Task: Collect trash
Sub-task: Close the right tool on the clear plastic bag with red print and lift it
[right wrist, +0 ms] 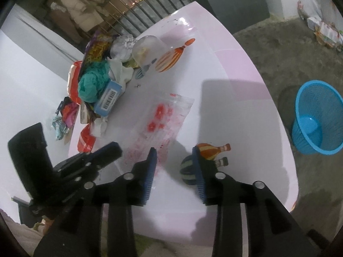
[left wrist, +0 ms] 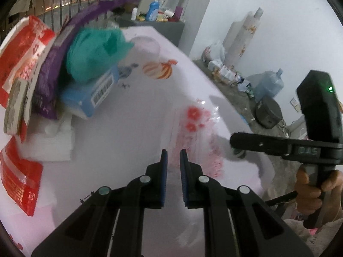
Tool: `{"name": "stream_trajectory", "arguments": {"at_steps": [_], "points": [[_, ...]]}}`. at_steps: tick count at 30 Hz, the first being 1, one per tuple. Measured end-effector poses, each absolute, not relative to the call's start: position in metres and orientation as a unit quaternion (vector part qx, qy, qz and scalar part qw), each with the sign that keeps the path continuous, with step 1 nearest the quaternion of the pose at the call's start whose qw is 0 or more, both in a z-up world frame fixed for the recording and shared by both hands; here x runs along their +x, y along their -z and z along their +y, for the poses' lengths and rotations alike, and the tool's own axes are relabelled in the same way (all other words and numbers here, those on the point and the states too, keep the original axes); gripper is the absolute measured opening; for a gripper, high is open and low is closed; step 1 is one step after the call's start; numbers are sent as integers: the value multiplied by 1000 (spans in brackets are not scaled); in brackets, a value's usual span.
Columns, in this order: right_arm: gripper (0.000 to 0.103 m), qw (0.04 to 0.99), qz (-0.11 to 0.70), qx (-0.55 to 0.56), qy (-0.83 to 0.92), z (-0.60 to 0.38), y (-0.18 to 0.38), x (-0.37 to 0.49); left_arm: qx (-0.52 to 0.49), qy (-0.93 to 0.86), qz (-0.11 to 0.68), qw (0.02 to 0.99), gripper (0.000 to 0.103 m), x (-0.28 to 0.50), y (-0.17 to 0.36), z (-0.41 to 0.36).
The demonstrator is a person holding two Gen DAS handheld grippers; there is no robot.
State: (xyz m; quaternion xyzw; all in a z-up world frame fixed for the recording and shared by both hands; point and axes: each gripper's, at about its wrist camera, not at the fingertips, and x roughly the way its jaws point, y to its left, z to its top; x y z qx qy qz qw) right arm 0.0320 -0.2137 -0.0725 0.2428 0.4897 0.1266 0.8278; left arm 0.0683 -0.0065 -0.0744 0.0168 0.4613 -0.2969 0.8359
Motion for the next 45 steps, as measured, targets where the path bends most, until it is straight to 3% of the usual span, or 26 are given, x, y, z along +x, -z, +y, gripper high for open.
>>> {"name": "stream_trajectory", "arguments": {"at_steps": [17, 26, 34, 45], "points": [[37, 788, 497, 327, -161, -206, 83, 50, 17, 292, 466, 835, 11, 63, 81, -6], [36, 803, 484, 314, -146, -199, 81, 52, 16, 291, 461, 838, 11, 61, 81, -6], [23, 806, 483, 314, -135, -203, 84, 47, 14, 291, 460, 839, 11, 62, 82, -6], [22, 786, 484, 352, -154, -208, 88, 39, 12, 282, 455, 845, 11, 66, 83, -2]]}}
